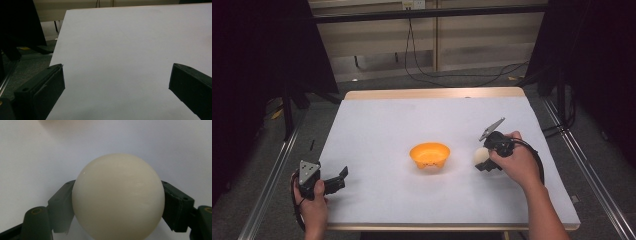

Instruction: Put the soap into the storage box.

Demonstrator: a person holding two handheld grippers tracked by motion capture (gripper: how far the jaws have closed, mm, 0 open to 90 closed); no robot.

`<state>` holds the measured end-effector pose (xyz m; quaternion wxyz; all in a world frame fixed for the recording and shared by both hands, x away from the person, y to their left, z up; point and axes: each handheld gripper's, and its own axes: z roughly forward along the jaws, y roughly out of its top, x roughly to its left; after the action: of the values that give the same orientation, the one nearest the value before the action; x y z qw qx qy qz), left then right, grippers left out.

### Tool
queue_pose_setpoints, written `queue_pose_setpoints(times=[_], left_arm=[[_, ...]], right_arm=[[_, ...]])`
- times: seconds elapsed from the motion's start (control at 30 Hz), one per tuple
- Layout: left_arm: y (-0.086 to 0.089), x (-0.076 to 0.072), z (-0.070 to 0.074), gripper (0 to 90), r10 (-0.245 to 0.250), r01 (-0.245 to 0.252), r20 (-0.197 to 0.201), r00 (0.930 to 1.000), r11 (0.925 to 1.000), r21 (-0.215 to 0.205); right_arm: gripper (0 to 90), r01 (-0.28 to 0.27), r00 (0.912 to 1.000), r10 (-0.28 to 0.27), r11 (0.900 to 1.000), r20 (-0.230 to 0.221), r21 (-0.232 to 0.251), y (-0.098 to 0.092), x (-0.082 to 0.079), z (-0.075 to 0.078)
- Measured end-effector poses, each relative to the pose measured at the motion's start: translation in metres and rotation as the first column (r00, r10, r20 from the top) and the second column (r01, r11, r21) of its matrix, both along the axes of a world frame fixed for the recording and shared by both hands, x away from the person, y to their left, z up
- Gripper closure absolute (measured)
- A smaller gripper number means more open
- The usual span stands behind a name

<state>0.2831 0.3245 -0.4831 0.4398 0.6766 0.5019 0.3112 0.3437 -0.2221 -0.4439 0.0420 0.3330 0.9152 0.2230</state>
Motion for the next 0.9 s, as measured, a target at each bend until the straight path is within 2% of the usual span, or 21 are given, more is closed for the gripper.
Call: queue_pose_setpoints(times=[0.6,0.9], left_arm=[[0.000,0.000,0.000,0.0,-0.002,0.002,0.000,1.0000,1.0000,-0.001],[0.001,0.000,0.000,0.0,-0.001,0.001,0.001,1.0000,1.0000,-0.003]], right_arm=[[23.3,-0.041,0.9991,0.041,0.999,-0.002,0.010,0.015,0.004,0.005],[23.4,-0.052,0.9987,0.052,0.998,0.003,0.025,0.022,0.007,0.013]])
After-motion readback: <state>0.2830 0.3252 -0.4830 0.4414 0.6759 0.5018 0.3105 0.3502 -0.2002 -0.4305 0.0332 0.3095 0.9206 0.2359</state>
